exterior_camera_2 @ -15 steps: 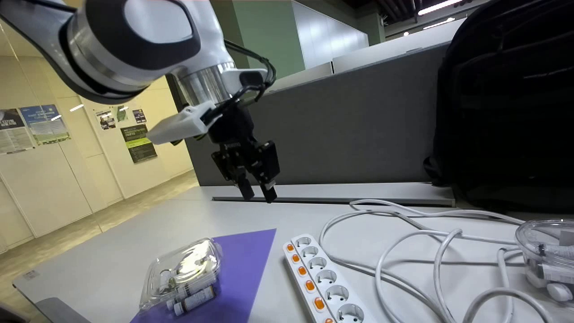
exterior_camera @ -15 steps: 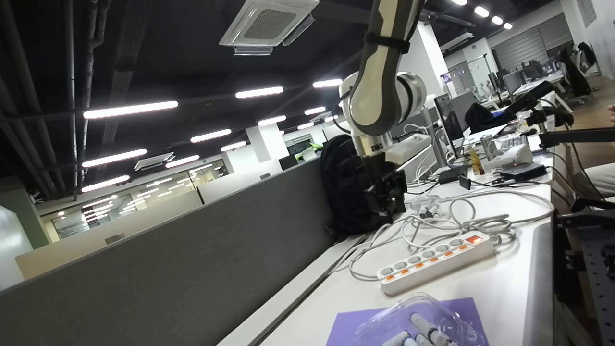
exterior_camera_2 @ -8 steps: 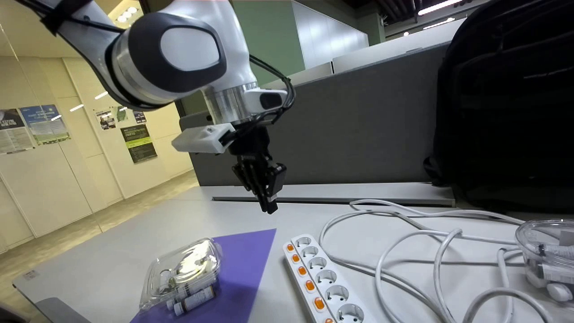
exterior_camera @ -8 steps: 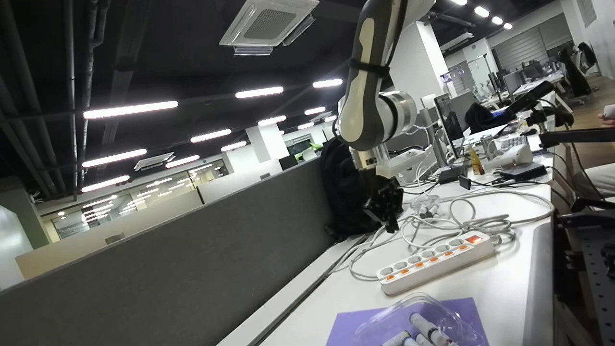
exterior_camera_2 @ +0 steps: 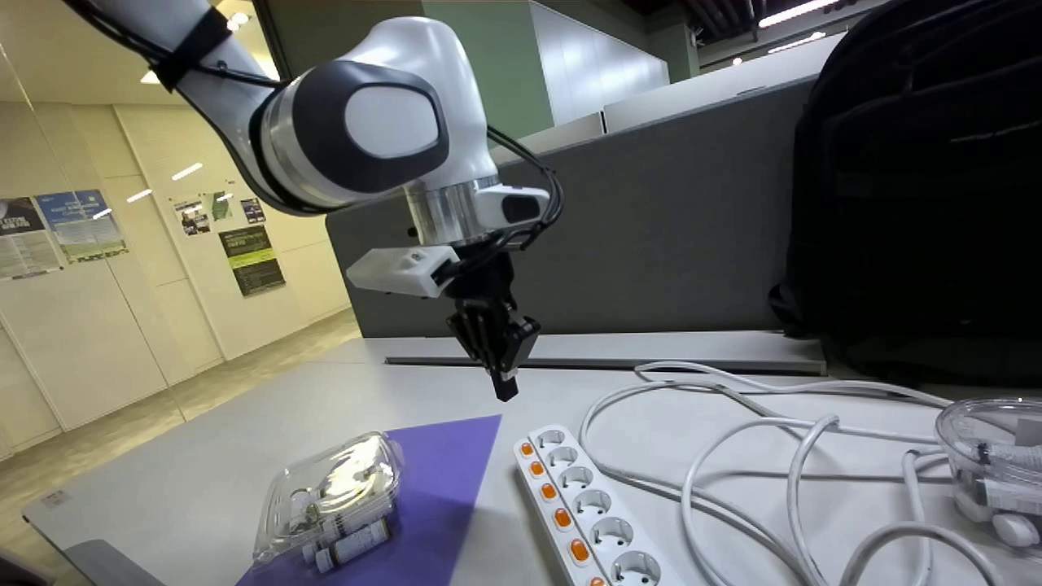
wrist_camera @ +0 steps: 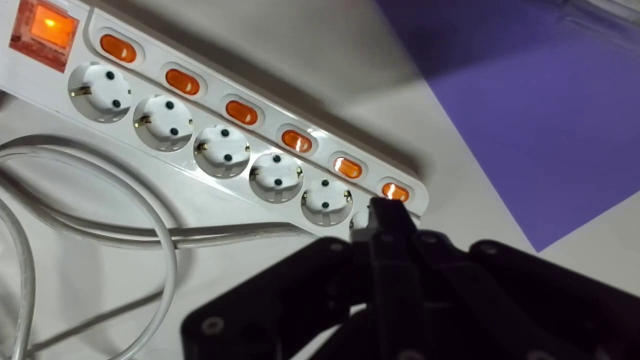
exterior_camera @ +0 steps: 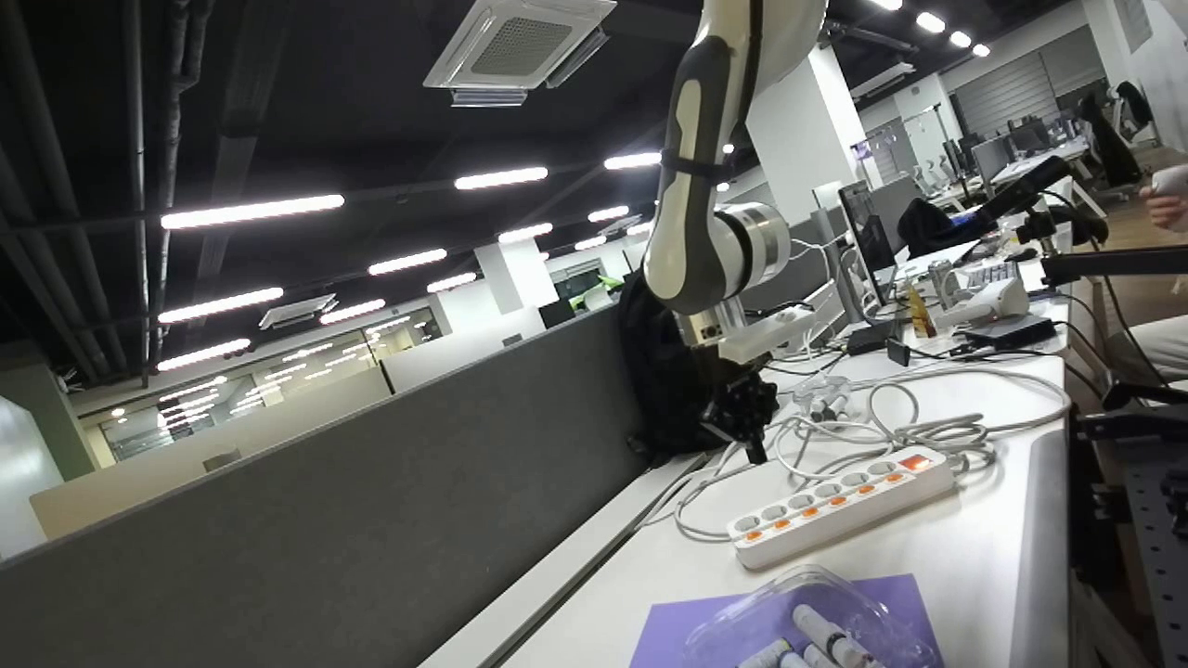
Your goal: Turn on the second switch from the left
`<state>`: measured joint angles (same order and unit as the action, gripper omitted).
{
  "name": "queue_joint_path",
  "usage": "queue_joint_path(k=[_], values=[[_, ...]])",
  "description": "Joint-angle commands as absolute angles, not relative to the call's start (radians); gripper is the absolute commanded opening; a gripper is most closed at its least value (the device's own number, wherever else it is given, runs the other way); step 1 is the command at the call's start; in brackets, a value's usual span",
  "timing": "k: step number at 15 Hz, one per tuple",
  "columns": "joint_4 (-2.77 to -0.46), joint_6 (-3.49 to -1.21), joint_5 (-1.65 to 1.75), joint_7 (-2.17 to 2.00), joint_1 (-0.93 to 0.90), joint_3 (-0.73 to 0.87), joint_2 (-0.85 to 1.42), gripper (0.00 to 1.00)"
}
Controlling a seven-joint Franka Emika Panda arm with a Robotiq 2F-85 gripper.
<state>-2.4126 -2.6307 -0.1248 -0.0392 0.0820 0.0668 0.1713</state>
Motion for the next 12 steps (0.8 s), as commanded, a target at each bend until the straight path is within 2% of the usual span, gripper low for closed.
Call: queue_joint_path(k=[1, 12], values=[[-2.406, -2.626, -0.124, -0.04, 0.083, 0.067, 0.176, 0.01], [-2.406, -2.753, -0.105, -0.081, 0.067, 0.071, 0.29, 0.0]])
